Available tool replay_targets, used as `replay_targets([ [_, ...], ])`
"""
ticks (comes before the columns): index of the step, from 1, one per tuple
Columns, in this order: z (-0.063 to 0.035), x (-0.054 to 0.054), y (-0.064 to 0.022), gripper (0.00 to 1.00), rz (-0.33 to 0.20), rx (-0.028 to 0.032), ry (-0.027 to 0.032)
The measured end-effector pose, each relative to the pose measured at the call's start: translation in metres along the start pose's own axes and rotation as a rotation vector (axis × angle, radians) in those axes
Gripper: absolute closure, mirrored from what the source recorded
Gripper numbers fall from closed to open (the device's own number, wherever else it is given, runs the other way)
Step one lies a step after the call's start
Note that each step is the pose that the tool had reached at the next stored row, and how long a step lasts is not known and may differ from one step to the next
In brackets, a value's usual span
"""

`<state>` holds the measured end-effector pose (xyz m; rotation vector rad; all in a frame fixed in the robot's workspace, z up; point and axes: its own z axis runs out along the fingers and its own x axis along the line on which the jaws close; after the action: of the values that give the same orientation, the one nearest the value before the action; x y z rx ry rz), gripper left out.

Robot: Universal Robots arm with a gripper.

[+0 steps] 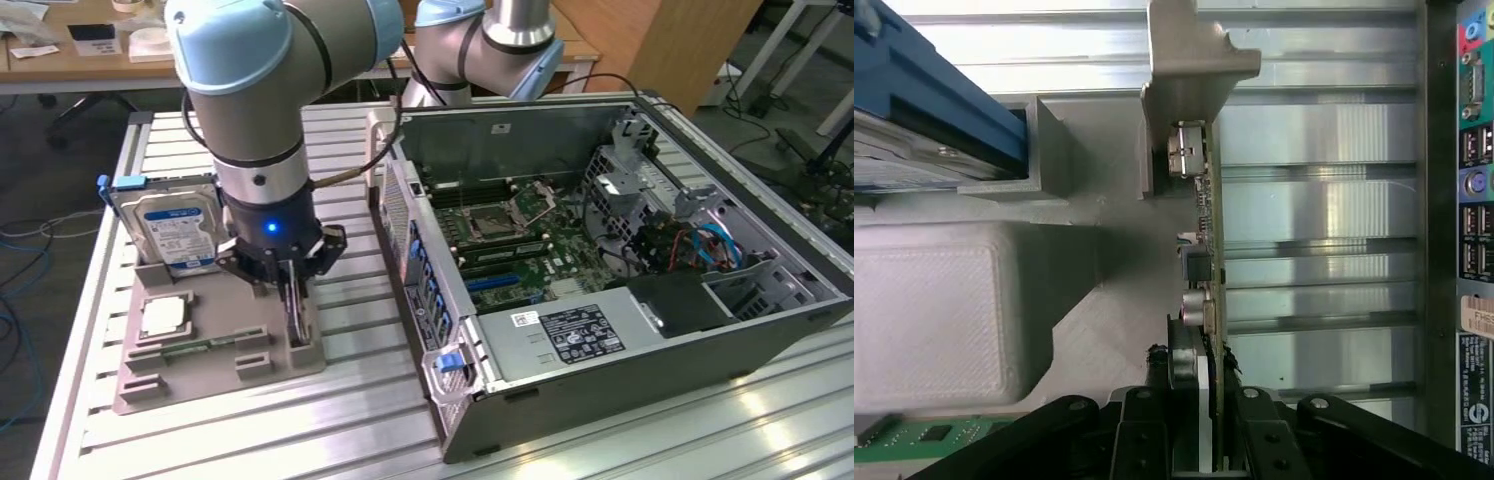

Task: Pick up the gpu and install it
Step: 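Pick up the gpu and move the gpu toward the slot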

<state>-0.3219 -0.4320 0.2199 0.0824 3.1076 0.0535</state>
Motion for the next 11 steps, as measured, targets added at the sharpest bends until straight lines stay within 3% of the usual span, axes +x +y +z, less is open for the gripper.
replay_targets([
  [5,-0.0109,0.0,0.0004,0.72,0.0,-0.0049,0.0002],
  [11,-0.0277,-0.001,0.001,0.72,0.0,-0.0064,0.0003],
])
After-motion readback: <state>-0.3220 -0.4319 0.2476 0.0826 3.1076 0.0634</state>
